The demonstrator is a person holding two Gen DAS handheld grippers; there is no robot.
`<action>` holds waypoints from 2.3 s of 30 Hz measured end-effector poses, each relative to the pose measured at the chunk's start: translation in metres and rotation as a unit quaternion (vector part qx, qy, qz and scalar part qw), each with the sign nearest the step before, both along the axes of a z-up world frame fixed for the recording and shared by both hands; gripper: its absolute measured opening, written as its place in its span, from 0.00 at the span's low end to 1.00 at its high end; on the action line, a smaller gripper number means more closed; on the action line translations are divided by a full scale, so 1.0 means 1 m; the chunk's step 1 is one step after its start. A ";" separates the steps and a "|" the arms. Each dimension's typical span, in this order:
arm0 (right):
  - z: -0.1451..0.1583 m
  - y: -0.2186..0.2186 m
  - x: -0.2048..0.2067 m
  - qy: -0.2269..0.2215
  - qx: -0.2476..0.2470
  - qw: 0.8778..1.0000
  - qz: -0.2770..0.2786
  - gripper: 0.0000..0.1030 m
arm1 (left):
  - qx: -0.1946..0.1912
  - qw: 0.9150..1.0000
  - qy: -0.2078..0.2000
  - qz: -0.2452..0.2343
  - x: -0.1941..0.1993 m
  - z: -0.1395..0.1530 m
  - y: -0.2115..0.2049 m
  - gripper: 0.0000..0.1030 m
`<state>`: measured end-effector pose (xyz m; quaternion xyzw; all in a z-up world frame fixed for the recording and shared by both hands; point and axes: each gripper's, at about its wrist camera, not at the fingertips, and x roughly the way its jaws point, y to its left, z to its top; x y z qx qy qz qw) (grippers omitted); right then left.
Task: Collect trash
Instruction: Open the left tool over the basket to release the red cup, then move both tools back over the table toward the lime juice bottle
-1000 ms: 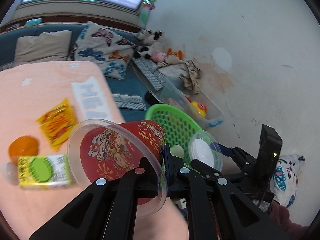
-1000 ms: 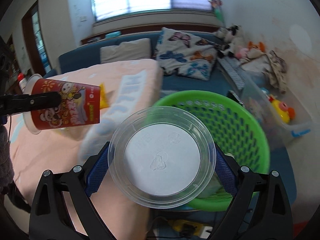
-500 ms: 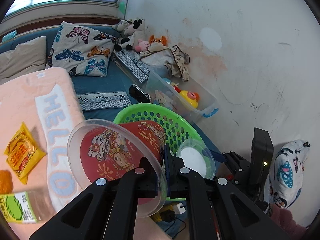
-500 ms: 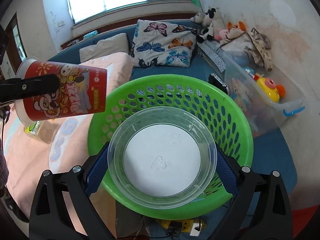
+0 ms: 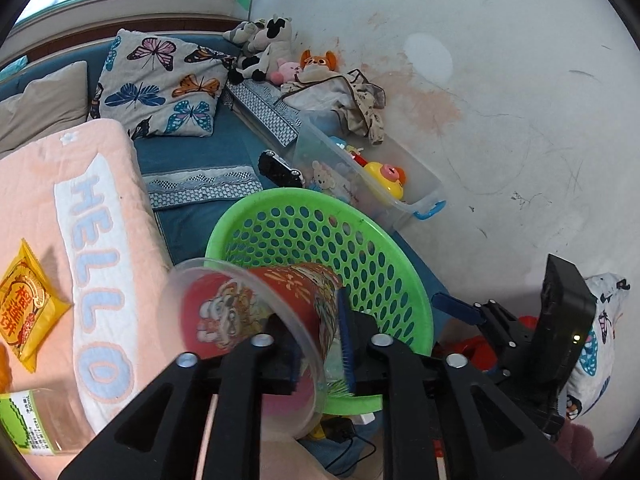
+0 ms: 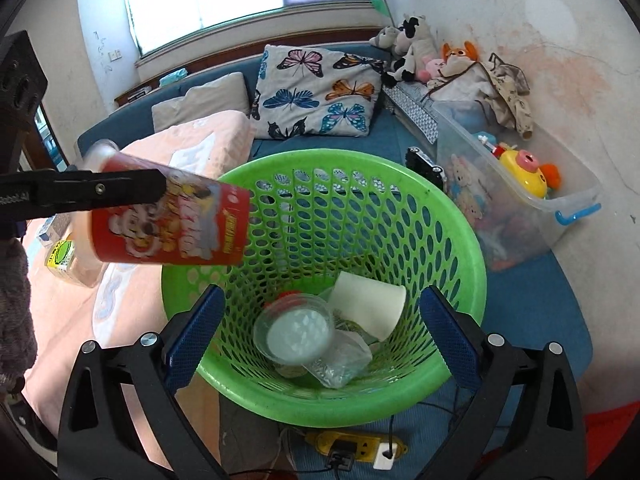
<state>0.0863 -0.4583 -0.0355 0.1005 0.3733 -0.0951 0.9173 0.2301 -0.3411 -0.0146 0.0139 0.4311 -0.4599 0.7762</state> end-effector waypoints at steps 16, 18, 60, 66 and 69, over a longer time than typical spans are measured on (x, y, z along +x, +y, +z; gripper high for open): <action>0.017 0.020 -0.009 -0.018 -0.004 1.000 0.013 0.94 | -0.014 0.999 -0.025 0.025 -0.013 0.016 0.049 0.40; 0.021 0.027 -0.008 -0.022 -0.004 1.000 0.019 0.94 | -0.011 0.999 -0.035 0.036 -0.016 0.019 0.064 0.43; 0.037 0.255 0.095 -0.006 -0.057 0.935 0.351 0.94 | 0.009 0.957 -0.024 0.290 0.017 -0.002 0.349 0.45; 0.018 0.292 0.132 0.018 -0.082 0.904 0.419 0.93 | 0.018 0.954 -0.021 0.297 0.026 -0.007 0.366 0.45; 0.009 0.307 0.148 0.029 -0.091 0.890 0.447 0.93 | 0.021 0.954 -0.020 0.297 0.033 -0.009 0.371 0.45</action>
